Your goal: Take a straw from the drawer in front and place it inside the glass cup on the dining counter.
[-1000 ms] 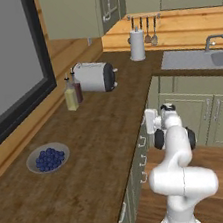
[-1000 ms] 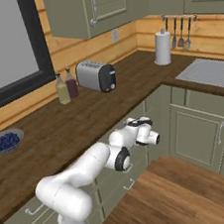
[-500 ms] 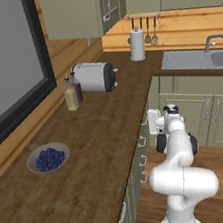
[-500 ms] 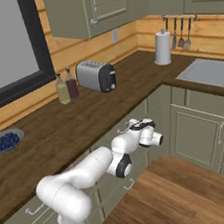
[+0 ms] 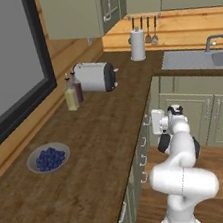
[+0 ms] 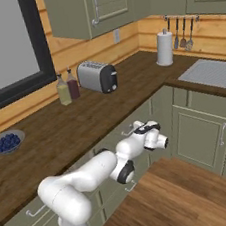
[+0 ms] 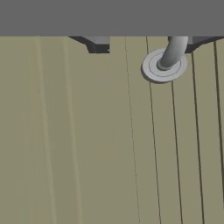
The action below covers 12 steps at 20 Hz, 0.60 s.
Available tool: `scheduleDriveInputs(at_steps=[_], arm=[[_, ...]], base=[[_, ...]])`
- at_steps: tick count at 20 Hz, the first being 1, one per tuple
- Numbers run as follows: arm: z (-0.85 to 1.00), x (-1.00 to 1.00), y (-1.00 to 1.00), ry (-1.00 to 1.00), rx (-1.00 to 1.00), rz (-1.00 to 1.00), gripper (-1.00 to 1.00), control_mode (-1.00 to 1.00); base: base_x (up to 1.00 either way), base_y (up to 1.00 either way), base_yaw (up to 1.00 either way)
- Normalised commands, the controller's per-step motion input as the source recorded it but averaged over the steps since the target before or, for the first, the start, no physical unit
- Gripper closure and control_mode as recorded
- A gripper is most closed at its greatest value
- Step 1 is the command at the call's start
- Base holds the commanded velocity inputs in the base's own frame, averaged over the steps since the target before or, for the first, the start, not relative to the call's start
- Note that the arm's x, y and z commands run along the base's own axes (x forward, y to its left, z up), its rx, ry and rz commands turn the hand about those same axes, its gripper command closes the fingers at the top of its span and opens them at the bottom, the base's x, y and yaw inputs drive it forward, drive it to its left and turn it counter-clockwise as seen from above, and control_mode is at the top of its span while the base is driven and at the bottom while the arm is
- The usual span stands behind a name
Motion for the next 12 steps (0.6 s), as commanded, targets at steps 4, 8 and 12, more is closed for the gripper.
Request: scheduleDriveInputs(at_steps=[4, 8, 12], arm=[[-0.77, 0.04, -0.65, 0.14, 0.0, 0.0, 1.0, -1.0], [-1.0, -0.02, -0.66, 0.09, 0.0, 0.0, 1.0, -1.0], [-1.0, -0.43, -0.42, -0.02, 0.0, 0.0, 1.0, -1.0]], base=[[0.0, 0.0, 0.0], [0.0, 0.0, 0.0], [0.0, 0.0, 0.0]])
